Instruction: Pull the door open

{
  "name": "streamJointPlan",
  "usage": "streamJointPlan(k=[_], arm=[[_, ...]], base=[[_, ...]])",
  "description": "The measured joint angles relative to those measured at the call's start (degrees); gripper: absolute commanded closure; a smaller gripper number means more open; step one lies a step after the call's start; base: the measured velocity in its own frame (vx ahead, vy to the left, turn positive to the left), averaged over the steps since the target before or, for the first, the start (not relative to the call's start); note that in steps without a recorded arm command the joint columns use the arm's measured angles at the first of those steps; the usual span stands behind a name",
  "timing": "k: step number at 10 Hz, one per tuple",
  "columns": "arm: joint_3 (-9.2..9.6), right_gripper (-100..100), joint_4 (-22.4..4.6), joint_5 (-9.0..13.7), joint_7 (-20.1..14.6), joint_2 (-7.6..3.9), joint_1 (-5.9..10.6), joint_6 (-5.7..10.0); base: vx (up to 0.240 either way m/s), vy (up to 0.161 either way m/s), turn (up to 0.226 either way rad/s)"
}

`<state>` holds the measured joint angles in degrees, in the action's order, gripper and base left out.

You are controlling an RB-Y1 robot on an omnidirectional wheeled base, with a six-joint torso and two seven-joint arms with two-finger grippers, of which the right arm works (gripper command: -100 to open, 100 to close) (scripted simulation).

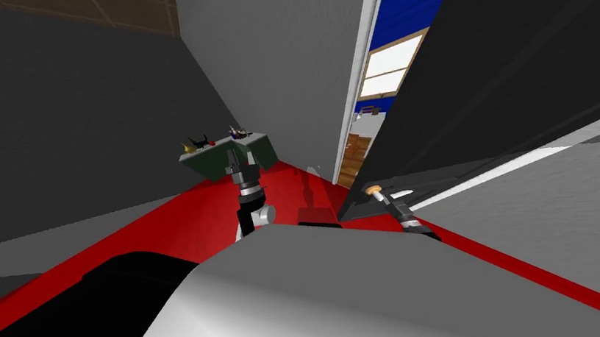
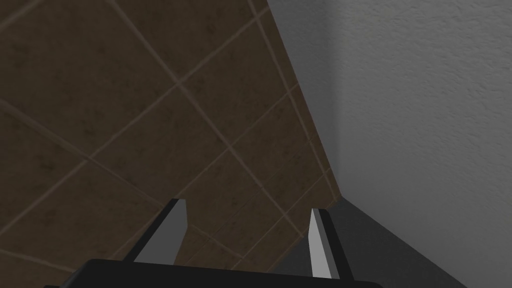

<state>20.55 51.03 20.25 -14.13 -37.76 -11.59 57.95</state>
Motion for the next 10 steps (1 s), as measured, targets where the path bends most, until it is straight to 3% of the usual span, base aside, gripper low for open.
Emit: streamJointPlan(k=[2,4,8,10], arm=[[-0.11,100,3.36,0.56,0.99,-0.36,-1.26,-1.85],[0.76,100,4.35,0.98,1.90,0.16,-0.30,-3.51],[1.51,100,8.27,1.66,4.00,0.81,-1.46,-6.25],[1.55,100,7.35,1.93,3.83,0.73,-1.09,-6.15]], base=[[-0.094,-0.100,0.064],[-0.088,-0.091,0.081],[-0.043,-0.080,0.040],[-0.094,0.009,0.205]])
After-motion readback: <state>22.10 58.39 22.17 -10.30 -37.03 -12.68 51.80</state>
